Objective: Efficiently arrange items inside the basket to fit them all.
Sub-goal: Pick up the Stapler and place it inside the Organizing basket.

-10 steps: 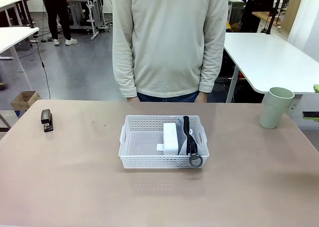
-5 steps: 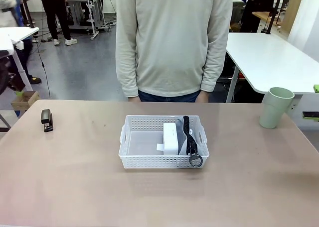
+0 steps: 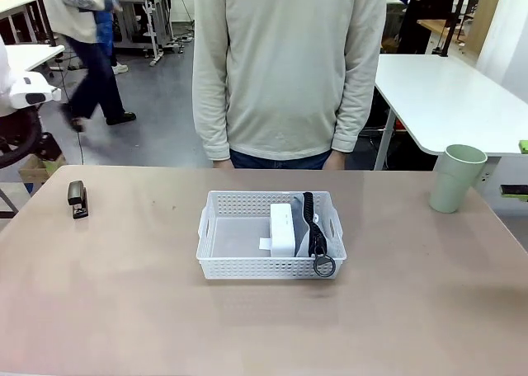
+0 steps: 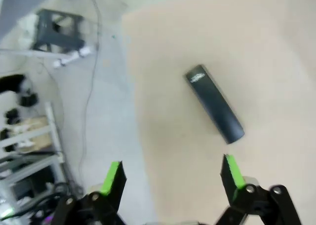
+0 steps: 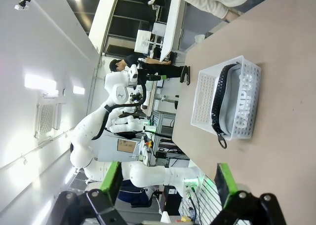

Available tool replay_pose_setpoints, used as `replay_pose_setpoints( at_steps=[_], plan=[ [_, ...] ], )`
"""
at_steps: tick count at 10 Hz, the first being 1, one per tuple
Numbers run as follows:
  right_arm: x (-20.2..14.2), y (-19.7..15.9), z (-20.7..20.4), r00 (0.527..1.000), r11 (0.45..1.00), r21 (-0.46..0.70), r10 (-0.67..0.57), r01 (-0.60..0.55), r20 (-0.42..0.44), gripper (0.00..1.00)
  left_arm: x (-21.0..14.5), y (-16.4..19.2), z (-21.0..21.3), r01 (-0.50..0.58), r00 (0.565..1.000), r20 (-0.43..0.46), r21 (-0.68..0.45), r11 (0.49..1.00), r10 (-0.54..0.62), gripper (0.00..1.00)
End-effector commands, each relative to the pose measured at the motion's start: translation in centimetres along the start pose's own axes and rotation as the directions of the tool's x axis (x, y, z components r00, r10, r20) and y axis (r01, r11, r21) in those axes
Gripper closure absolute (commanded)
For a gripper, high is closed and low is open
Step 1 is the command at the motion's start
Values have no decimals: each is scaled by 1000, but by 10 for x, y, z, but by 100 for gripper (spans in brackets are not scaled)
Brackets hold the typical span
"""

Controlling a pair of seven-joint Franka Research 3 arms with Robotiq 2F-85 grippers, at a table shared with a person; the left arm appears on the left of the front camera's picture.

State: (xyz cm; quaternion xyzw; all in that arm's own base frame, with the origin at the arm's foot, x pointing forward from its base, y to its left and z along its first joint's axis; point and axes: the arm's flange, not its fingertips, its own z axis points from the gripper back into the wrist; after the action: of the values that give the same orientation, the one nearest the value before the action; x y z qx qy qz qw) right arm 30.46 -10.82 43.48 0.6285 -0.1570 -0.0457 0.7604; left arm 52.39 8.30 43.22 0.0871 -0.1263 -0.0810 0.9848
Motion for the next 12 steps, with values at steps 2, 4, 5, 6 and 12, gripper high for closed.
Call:
replay_pose_setpoints(
  at_steps=[2,4,5,6,12],
  plan=[
    [2,2,1,1000,1000,17,13,-13,10,0,26,5,-10,-255,957,-181,-160,954,226,0],
    [2,2,1,1000,1000,17,13,-13,10,0,14,-6,-15,-129,987,-115,-124,984,115,0],
    [2,2,1,1000,1000,17,13,-13,10,0,14,-6,-15,-129,987,-115,-124,984,115,0],
    [2,2,1,1000,1000,17,13,-13,10,0,14,-6,-15,-129,987,-115,-124,984,115,0],
    [2,2,1,1000,1000,17,13,-13,10,0,38,-12,-82,-237,936,-306,-183,954,174,0]
  ],
)
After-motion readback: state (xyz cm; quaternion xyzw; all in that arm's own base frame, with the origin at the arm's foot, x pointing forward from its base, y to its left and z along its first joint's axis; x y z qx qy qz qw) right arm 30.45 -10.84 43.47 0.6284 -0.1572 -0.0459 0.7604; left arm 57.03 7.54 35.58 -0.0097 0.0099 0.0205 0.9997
